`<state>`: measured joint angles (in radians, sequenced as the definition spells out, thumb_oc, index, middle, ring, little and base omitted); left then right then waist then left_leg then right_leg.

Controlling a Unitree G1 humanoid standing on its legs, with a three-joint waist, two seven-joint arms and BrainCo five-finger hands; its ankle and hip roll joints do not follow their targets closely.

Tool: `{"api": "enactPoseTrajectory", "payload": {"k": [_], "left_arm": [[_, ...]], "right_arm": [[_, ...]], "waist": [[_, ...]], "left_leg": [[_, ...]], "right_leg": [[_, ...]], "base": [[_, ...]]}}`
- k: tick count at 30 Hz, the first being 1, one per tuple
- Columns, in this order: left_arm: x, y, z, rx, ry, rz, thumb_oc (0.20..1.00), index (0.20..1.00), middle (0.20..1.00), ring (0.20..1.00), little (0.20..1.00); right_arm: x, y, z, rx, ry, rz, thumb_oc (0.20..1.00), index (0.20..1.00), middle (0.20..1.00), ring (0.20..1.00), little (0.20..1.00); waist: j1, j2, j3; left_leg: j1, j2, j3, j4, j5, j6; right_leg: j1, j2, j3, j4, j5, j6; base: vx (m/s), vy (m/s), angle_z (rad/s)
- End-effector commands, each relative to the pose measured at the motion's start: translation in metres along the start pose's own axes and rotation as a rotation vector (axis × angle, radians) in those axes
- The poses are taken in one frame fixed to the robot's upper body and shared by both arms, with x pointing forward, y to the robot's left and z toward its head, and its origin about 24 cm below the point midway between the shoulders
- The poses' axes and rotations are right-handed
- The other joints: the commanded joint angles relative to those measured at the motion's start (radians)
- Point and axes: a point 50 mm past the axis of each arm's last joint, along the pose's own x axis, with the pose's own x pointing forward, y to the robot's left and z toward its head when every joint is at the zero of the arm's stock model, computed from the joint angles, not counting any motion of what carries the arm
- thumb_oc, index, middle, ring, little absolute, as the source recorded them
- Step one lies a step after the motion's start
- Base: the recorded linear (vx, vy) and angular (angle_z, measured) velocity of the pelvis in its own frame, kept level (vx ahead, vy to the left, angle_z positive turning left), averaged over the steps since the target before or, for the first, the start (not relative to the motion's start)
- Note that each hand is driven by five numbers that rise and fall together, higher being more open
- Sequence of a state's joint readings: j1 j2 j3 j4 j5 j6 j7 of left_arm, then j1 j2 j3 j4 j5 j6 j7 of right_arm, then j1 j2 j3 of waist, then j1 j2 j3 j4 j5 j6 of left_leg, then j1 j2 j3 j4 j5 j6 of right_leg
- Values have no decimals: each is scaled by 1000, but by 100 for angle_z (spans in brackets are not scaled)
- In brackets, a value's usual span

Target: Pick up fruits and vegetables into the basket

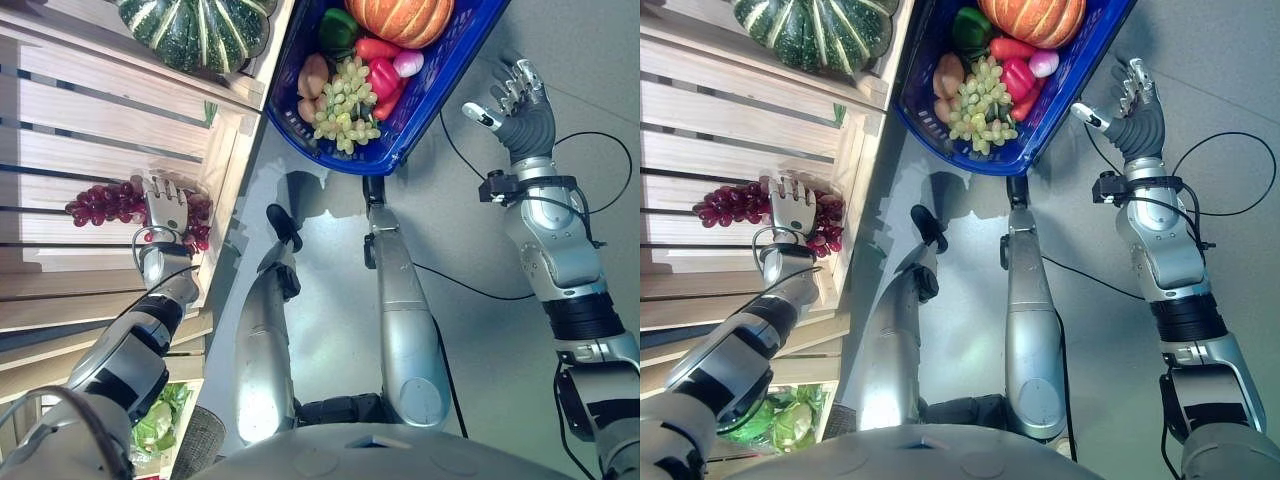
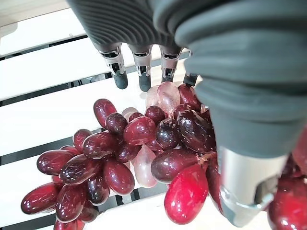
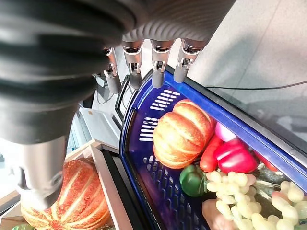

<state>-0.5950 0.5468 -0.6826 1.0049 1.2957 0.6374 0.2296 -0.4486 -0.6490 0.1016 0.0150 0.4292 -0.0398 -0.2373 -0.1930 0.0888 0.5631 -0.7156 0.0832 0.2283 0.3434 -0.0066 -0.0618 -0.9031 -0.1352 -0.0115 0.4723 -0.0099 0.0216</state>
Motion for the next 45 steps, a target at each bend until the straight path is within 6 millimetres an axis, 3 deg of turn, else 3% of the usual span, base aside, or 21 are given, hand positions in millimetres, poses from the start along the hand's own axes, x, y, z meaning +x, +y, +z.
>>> {"api": "enactPoseTrajectory", "payload": {"k": [1, 2, 3, 4, 17, 18, 19, 20, 21, 31, 34, 39, 45], "left_arm": [[-11, -37, -19, 98, 73, -112, 1000, 1000, 1000, 1000, 1000], [-11, -37, -19, 98, 73, -112, 1000, 1000, 1000, 1000, 1000], [-8, -32, -19, 68, 76, -83, 297, 297, 297, 297, 297], [-7, -30, -20, 54, 80, -74, 200, 200, 200, 200, 200], [12, -7, -45, -139, 174, 104, 200, 200, 200, 200, 200], [11, -8, -44, -140, 170, 101, 200, 200, 200, 200, 200], [13, -5, -48, -155, 182, 109, 200, 200, 200, 200, 200], [14, -5, -49, -169, 186, 103, 200, 200, 200, 200, 200], [16, -4, -52, -193, 202, 111, 200, 200, 200, 200, 200], [21, 0, -72, -402, 297, 207, 200, 200, 200, 200, 200], [25, 8, -79, -477, 302, 273, 200, 200, 200, 200, 200], [32, 31, -96, -809, 284, 395, 200, 200, 200, 200, 200], [35, 62, -127, -868, 266, 563, 200, 200, 200, 200, 200]], "right_arm": [[-5, 2, 17, 2, -103, 11, 1000, 1000, 1000, 1000, 1000], [-5, 2, 17, 2, -103, 11, 1000, 1000, 1000, 1000, 1000], [-4, 2, 19, 4, -112, 10, 1000, 1000, 1000, 1000, 1000], [-3, 2, 20, 3, -116, 9, 1000, 1000, 1000, 1000, 1000], [-2, 0, 31, 10, -174, -4, 1000, 1000, 1000, 1000, 1000], [-3, 0, 29, 10, -167, -3, 1000, 1000, 1000, 1000, 1000], [-3, 0, 31, 11, -177, -4, 1000, 1000, 1000, 1000, 1000], [-4, 0, 30, 13, -172, -3, 1000, 1000, 1000, 1000, 1000], [-3, -1, 33, 15, -184, -3, 1000, 1000, 1000, 1000, 1000], [-8, -1, 32, 20, -193, 29, 1000, 1000, 1000, 1000, 1000], [-10, -1, 32, 18, -194, 43, 1000, 1000, 1000, 1000, 1000], [-16, 2, 30, 18, -189, 59, 1000, 1000, 1000, 1000, 1000], [-20, 1, 31, 36, -182, 68, 1000, 1000, 1000, 1000, 1000]], "waist": [[-29, 35, -43], [-29, 35, -43], [-29, 34, -43], [-29, 34, -43], [-22, 30, -43], [-22, 31, -43], [-22, 31, -43], [-22, 32, -43], [-22, 31, -43], [-20, 17, -43], [-15, 12, -43], [-1, -2, -43], [11, -20, -43]], "left_leg": [[-80, -24, 1, 64, 12, -14], [-80, -24, 1, 64, 12, -14], [-85, -23, -1, 69, 12, -14], [-87, -23, -1, 69, 12, -14], [-111, -22, 2, 55, 45, -2], [-91, -23, -8, 61, 19, -11], [-108, -22, 3, 53, 46, -2], [-86, -23, -7, 60, 21, -11], [-104, -23, 4, 51, 48, -3], [-49, -25, 0, 31, 56, -3], [-26, -26, -1, 24, 57, -2], [28, -29, -7, 7, 57, 1], [81, -29, -7, -3, 53, 7]], "right_leg": [[-14, 41, -28, 43, -35, 25], [-14, 41, -28, 43, -35, 25], [-16, 42, -27, 44, -35, 23], [-17, 43, -27, 44, -35, 22], [-38, 47, -32, 32, -2, 16], [-18, 48, -27, 41, -30, 24], [-35, 46, -32, 31, -2, 17], [-13, 47, -28, 40, -30, 24], [-30, 45, -32, 28, -1, 16], [28, 48, -41, 14, -5, 14], [54, 46, -49, 7, -6, 14], [121, 42, -66, -9, -7, 17], [185, 44, -81, -22, -9, 19]], "base": [[0, 0, 0], [-15, 7, 3], [0, 0, 0], [0, 0, 0], [-15, 1, 1], [0, 0, 0], [50, 23, 0], [-74, 15, 1], [-13, 33, 2], [-6, 6, 0], [1, -1, 1], [2, -20, 5], [11, -37, 3]]}}
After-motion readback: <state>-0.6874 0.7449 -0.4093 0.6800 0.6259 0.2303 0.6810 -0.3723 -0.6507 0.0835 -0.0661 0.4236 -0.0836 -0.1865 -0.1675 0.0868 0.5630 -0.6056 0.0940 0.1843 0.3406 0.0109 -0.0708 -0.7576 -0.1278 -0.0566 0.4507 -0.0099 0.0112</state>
